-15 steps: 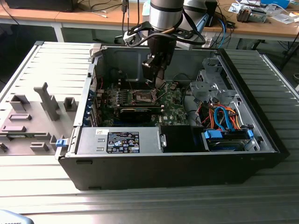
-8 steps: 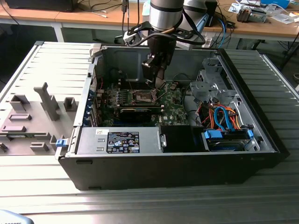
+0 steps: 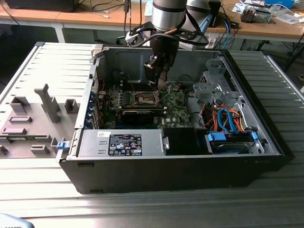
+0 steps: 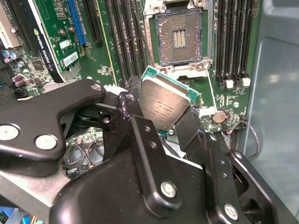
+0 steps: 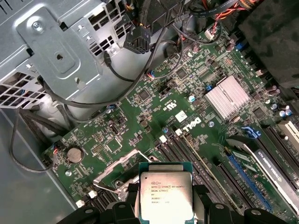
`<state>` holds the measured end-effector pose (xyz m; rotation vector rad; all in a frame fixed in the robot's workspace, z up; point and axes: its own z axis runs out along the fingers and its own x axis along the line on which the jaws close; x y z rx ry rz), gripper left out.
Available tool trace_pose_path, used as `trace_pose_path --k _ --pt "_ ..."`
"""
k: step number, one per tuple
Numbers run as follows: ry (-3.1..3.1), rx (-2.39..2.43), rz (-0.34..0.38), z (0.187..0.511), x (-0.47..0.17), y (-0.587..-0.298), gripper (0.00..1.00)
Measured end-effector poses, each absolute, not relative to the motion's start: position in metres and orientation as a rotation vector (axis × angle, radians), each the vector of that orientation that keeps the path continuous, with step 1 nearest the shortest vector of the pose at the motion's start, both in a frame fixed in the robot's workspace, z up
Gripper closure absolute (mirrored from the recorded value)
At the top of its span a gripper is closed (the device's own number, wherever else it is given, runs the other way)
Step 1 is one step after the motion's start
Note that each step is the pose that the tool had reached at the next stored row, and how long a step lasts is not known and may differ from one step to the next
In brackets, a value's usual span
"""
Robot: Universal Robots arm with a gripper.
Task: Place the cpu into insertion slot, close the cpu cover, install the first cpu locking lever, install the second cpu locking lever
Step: 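Place the cpu into insertion slot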
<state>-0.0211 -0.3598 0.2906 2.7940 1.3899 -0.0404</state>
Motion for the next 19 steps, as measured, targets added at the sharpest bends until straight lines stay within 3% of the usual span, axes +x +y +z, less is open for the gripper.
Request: trace_pose_path --k 19 --pt "1.357 2.811 -0.041 0.2905 -0.0211 -0.3598 0.46"
